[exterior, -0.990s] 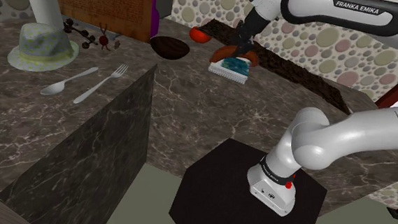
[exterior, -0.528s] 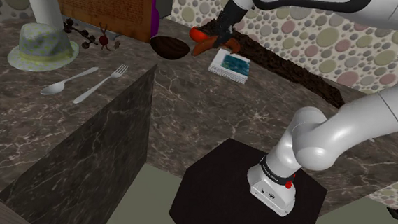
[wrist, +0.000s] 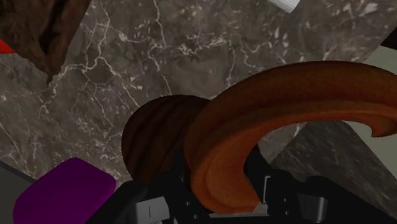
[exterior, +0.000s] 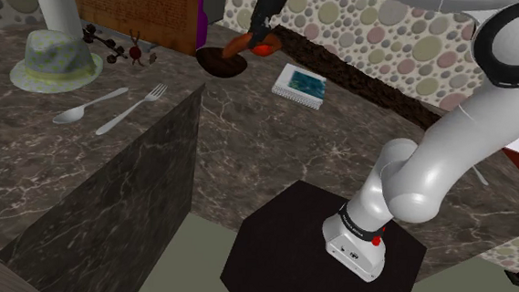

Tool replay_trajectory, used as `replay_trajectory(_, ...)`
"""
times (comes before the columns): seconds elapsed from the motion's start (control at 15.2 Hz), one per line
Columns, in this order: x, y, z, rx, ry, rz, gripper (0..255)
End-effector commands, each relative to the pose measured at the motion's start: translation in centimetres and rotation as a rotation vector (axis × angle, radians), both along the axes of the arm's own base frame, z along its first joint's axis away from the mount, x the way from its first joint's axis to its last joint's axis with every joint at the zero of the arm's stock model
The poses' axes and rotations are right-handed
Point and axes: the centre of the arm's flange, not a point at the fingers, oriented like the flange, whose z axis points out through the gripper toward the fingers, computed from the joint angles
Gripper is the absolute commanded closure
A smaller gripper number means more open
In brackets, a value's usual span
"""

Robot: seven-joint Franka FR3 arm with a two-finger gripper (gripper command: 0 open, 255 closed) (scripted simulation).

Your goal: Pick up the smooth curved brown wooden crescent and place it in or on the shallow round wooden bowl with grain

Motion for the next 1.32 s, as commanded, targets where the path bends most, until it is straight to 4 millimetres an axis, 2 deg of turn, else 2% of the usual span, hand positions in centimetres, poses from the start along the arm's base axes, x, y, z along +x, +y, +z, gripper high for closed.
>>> replay_trajectory(0.0, 2.5, 0.8, 0.1, 0.0, -0.001, 0.0, 255)
replay_trajectory(0.4, 10.0, 3.1, 0.2, 0.0, -0.001, 0.0, 255)
replay_trajectory(0.46, 10.6, 3.3, 0.3, 0.0, -0.001, 0.0, 255)
replay_trajectory(1.25, 10.6, 3.3, -6.1, 0.0, -0.001, 0.0, 255)
